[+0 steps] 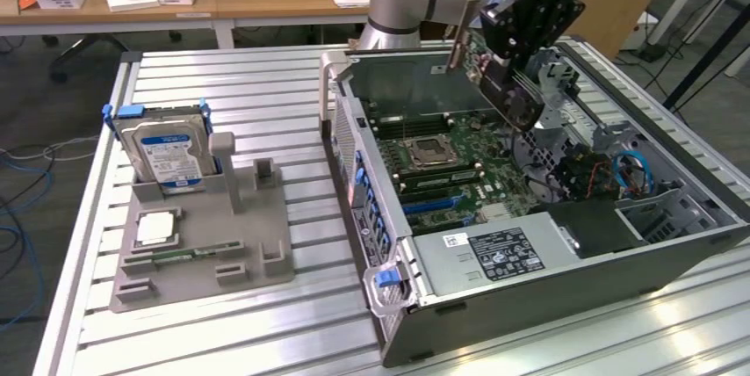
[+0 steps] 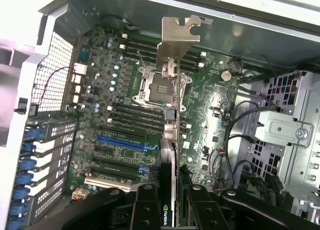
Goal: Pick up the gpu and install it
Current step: 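Insert the gpu into the slot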
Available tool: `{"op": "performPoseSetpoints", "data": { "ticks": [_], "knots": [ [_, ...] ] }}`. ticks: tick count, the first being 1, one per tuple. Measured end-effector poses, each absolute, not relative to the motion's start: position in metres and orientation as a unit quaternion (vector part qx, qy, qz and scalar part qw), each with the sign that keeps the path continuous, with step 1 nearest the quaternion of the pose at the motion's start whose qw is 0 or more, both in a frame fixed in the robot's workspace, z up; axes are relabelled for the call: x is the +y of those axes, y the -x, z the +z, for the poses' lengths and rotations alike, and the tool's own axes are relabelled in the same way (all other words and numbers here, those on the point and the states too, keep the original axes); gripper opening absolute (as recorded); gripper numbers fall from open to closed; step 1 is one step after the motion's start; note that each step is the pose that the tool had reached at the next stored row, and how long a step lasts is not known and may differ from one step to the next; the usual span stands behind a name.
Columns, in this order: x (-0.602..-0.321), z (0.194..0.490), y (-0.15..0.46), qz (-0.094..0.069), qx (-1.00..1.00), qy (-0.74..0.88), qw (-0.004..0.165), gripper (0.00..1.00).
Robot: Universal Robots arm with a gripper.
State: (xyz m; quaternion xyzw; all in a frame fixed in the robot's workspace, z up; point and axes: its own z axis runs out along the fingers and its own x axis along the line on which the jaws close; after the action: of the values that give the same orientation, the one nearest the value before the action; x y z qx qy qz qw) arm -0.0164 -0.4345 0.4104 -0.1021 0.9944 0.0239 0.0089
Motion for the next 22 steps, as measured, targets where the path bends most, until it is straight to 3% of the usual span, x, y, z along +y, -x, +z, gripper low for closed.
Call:
{"op": "performPoseSetpoints", "data": {
  "ticks": [22],
  "knots": [
    [-0.4345, 0.4103, 0.0164, 0.024, 0.984, 0.178, 0.007, 0.26]
  ]
}}
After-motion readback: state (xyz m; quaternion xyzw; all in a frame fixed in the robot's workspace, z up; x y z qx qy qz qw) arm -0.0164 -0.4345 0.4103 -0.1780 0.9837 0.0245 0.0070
